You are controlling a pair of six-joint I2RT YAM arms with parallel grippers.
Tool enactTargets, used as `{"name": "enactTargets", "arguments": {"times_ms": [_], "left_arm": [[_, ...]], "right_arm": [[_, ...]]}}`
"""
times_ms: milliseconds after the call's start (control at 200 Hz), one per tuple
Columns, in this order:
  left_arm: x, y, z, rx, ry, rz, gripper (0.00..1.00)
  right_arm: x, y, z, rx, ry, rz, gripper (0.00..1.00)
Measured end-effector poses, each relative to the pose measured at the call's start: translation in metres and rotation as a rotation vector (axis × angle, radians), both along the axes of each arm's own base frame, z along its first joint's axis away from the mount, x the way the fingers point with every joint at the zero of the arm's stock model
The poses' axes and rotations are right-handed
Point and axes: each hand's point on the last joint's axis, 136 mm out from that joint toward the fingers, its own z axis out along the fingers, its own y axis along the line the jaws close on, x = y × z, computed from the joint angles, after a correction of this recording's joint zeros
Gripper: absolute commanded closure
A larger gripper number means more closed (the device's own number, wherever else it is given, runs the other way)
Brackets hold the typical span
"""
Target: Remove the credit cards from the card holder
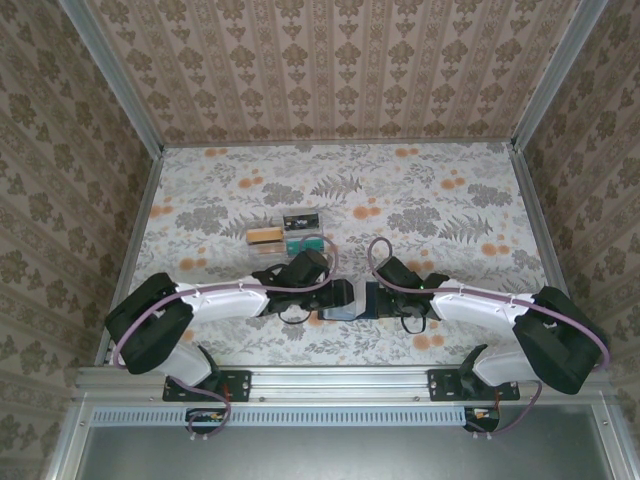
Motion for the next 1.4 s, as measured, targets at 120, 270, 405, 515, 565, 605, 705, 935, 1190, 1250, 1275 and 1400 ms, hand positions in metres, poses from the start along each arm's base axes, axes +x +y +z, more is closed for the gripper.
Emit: {"name": "enactTargets", "arguments": {"times_ms": [120, 270, 405, 515, 565, 605, 705, 935, 1190, 1250, 1275, 1400], "left_arm": [[0.004, -0.011, 0.013, -0.043, -0.022, -0.016, 0.24], [0.003, -0.023, 0.028, -0.098, -0.042, -0.047, 0.23], [-0.001, -0.033, 0.037, -0.14, -0.046, -0.079, 0.23], [-0.006, -0.035, 0.035, -0.144, -0.033, -0.097, 0.23], [-0.007, -0.035, 0.033, -0.139, -0.025, -0.101, 0.23], [-0.007, -0.035, 0.031, -0.135, -0.022, -0.101, 0.23], [-0.008, -0.034, 0.03, -0.13, -0.02, -0.1, 0.23], [-0.005, -0.023, 0.029, -0.094, -0.035, -0.065, 0.24], [0.001, 0.014, 0.035, -0.037, -0.092, 0.01, 0.51], [0.001, 0.023, 0.03, -0.017, -0.093, 0.023, 0.55], [0.001, 0.028, 0.027, -0.005, -0.092, 0.033, 0.56], [-0.003, 0.042, 0.009, 0.053, -0.07, 0.046, 0.59]], "right_arm": [[-0.001, -0.003, -0.002, -0.004, 0.005, -0.007, 1.0], [0.0, -0.003, -0.002, -0.003, 0.006, -0.009, 1.0], [0.001, 0.0, -0.001, 0.011, 0.0, -0.007, 1.0], [0.004, 0.003, 0.001, 0.028, -0.008, -0.005, 1.0], [0.004, 0.004, 0.002, 0.035, -0.01, -0.003, 0.99], [0.005, 0.005, 0.002, 0.038, -0.01, -0.004, 0.98], [0.005, 0.005, 0.003, 0.042, -0.012, -0.006, 0.89], [0.012, -0.002, 0.018, 0.068, -0.051, -0.034, 0.71], [0.014, 0.0, 0.046, 0.139, -0.113, -0.034, 0.55], [0.013, 0.002, 0.047, 0.154, -0.106, -0.03, 0.55], [0.012, 0.004, 0.047, 0.16, -0.101, -0.027, 0.55], [0.009, 0.01, 0.047, 0.181, -0.086, -0.008, 0.55]]}}
